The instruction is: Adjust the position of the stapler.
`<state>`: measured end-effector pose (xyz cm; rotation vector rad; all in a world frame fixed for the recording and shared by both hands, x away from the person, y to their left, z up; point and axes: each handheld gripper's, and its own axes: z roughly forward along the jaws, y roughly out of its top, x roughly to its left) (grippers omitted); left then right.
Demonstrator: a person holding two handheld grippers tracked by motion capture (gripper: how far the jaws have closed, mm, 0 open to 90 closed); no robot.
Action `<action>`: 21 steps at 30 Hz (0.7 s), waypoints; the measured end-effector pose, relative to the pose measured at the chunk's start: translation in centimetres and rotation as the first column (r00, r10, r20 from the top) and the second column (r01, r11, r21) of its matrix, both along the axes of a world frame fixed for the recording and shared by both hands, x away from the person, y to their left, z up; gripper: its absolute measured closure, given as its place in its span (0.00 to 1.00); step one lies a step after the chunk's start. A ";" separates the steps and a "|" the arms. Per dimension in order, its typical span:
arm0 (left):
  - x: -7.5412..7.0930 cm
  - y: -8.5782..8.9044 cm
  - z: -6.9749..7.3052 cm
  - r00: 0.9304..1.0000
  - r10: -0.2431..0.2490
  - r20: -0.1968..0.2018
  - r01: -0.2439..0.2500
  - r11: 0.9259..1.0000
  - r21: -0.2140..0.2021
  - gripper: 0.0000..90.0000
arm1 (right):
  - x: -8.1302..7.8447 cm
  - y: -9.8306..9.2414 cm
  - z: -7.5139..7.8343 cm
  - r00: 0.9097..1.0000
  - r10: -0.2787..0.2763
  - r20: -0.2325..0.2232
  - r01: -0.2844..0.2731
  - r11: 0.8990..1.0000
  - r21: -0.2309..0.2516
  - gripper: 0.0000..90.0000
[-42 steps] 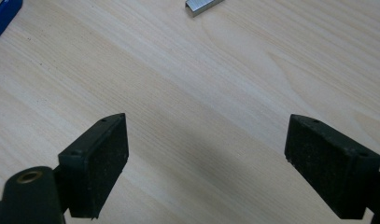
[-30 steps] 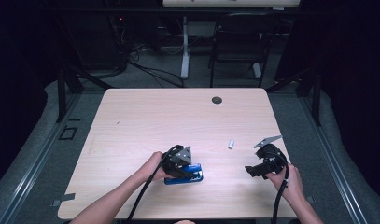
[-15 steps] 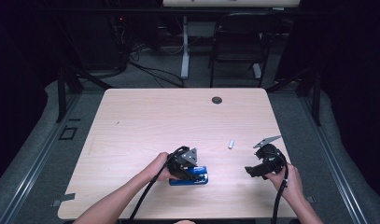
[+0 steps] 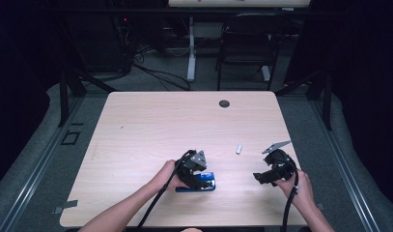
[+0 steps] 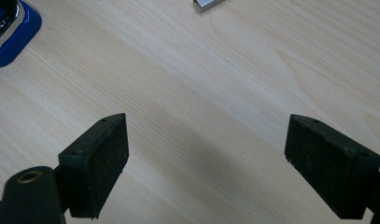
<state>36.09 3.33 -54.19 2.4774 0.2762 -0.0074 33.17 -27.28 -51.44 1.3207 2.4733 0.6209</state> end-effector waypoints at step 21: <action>-0.9 -2.0 0.1 0.999 0.007 0.034 -0.007 1.000 0.011 0.62 | -0.2 -0.2 -0.1 1.000 -0.003 -0.005 0.003 1.000 -0.009 0.15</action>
